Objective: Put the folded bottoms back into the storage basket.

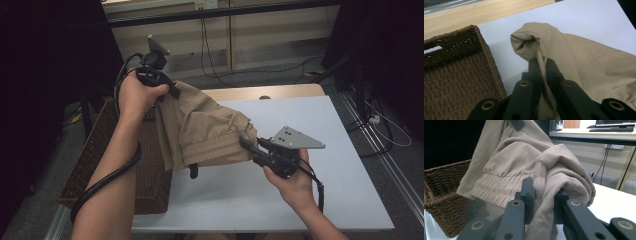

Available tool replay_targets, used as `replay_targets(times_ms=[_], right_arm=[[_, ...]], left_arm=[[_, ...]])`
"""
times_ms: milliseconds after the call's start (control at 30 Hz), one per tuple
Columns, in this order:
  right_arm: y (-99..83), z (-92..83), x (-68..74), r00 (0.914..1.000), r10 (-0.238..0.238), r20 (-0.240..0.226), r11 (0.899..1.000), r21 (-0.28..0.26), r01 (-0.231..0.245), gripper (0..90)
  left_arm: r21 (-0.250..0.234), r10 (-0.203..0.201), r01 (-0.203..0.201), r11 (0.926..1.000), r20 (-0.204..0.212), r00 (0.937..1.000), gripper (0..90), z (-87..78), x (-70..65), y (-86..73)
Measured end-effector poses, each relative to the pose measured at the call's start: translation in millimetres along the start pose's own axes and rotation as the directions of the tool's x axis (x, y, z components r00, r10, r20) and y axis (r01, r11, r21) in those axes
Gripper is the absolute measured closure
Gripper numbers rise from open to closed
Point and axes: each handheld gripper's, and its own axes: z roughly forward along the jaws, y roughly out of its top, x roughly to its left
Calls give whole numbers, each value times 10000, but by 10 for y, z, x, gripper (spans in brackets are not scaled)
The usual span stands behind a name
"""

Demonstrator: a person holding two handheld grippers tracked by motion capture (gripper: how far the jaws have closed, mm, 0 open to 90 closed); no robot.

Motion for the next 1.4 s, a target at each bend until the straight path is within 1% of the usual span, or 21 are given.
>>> replay_targets(times_ms=[133,167,200,233,267,300,333,467,500,533,567,633,667,767,833,1033,1200,1300,1333,1367,1400], right_arm=[[4,24,21,10000,-23,-30,10000,-22,23,771],[8,30,27,10000,-31,-49,10000,-24,30,771],[14,34,34,10000,-42,-58,10000,-28,42,771],[20,39,39,10000,-80,-55,10000,-22,80,771],[28,46,49,9999,-44,-102,10000,-43,44,771],[34,51,53,9999,-113,-111,9999,-21,113,771],[40,56,60,9999,-117,-113,9999,-26,117,771],[53,81,86,9997,-217,-110,9998,-38,217,770],[52,88,93,9997,-199,-145,9998,-40,199,771],[51,97,99,9996,-208,-164,9998,-43,207,771],[52,106,107,9996,-207,-175,9998,-36,206,771],[57,120,121,9995,-243,-215,9997,-45,242,771],[60,127,128,9994,-240,-239,9997,-46,239,771],[76,146,153,9994,-222,-274,9997,-75,220,771],[87,160,164,9992,-239,-311,9997,-67,237,770],[110,208,207,9987,-322,-387,9995,-65,320,771],[133,236,247,9982,-323,-497,9994,-107,318,771],[153,249,266,9978,-363,-550,9993,-149,356,771],[159,252,274,9978,-361,-559,9993,-147,353,771],[164,257,281,9977,-351,-574,9993,-160,342,771],[169,261,287,9976,-388,-572,9991,-170,379,771]], left_arm=[[85,-44,45,10000,-109,9999,856,-29,-2,9],[146,122,-121,9998,-109,9999,856,-43,13,16],[150,85,-83,9999,-140,9999,856,-50,13,17],[147,-56,58,9999,-137,9999,856,-59,11,16],[153,85,-83,9998,-131,9999,856,-69,32,19],[166,-87,89,9998,-139,9999,856,-75,33,15],[197,2,1,9998,-164,9999,856,-85,52,14],[204,-146,149,9997,-146,9998,856,-122,90,-4],[252,-30,33,9997,-141,9999,855,-134,106,-6],[257,-106,111,9996,-174,9998,856,-138,107,-11],[274,28,-23,9996,-191,9998,856,-148,119,-12],[274,-98,104,9996,-201,9998,856,-164,120,-18],[310,-19,26,9995,-218,9998,856,-174,132,-17],[296,-148,155,9994,-257,9996,856,-198,146,-21],[371,-126,136,9992,-283,9995,856,-215,165,-22],[449,-248,264,9986,-350,9991,855,-252,226,-38],[544,-199,219,9983,-371,9991,856,-320,268,-41],[563,-266,289,9980,-412,9988,856,-364,280,-40],[583,-173,198,9981,-436,9989,856,-381,288,-37],[584,-274,301,9978,-450,9986,856,-393,286,-38],[585,-239,264,9979,-420,9988,856,-407,293,-36]])
